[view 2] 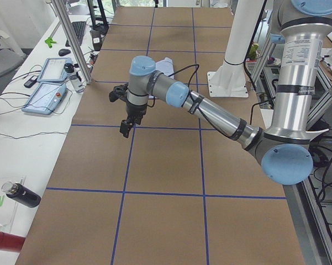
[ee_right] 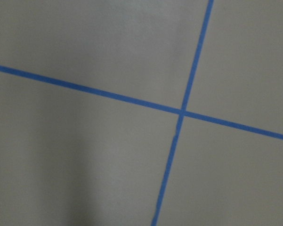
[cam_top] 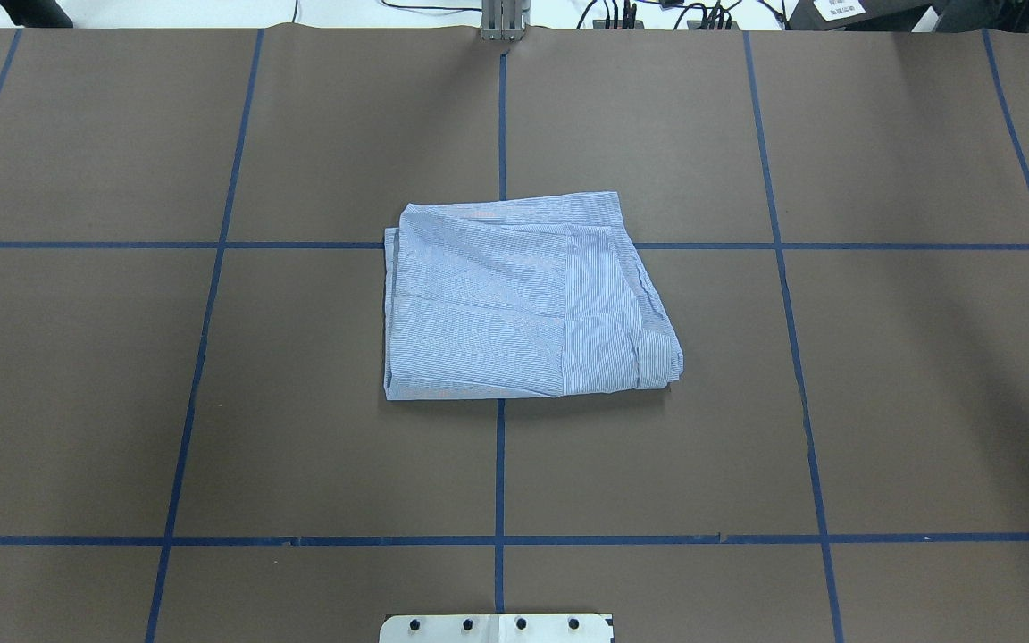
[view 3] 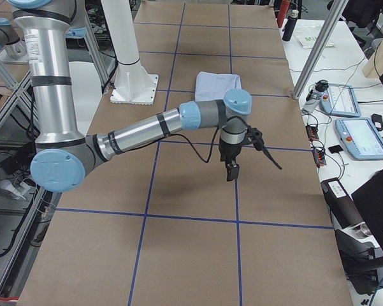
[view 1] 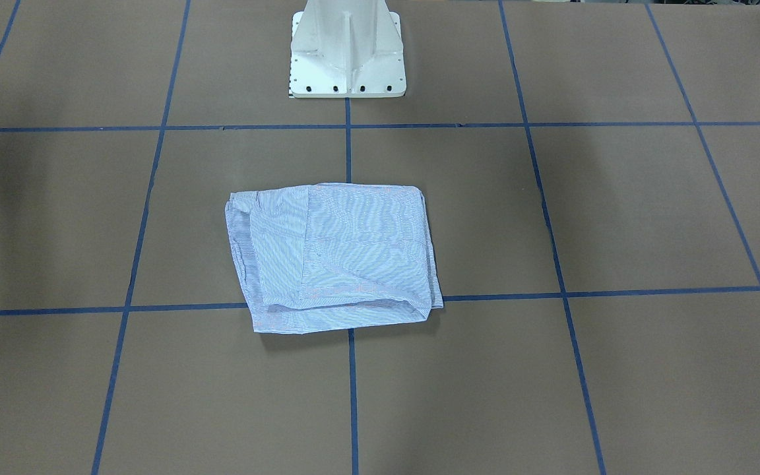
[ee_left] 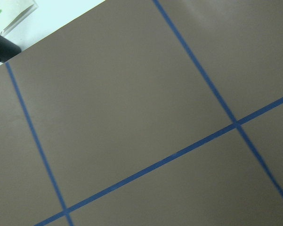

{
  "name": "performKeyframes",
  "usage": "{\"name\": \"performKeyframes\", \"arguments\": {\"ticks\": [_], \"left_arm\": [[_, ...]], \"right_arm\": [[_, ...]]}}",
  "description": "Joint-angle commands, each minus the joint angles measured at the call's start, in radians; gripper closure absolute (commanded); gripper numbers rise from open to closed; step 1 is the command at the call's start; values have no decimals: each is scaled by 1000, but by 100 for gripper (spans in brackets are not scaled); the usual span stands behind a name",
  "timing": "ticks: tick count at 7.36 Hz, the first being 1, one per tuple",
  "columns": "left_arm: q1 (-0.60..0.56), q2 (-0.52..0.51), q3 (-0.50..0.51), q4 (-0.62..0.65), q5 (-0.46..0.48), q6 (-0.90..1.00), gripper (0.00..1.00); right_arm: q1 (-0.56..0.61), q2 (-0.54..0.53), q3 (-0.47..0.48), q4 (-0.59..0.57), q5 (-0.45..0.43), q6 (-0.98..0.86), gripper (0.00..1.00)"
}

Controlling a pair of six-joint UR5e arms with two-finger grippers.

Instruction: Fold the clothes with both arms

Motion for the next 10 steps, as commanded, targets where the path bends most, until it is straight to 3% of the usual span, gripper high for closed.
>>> {"name": "performKeyframes", "arguments": {"ticks": [1,2,3,7,10], "left_arm": [[-109,56,32,-32,-45,15,0],[-144,130,37,-78,-138,20,0],[-164,195,41,-177,-156,23,0],[-164,203,64,-198,-159,23,0],[-166,208,66,-198,-160,23,0]], "right_arm": [[114,-149,5,5,103,-51,0],[130,-175,23,12,105,-36,0],[130,-177,22,35,101,1,0],[124,-183,-98,324,96,110,0],[87,-182,-90,393,100,201,0]]}}
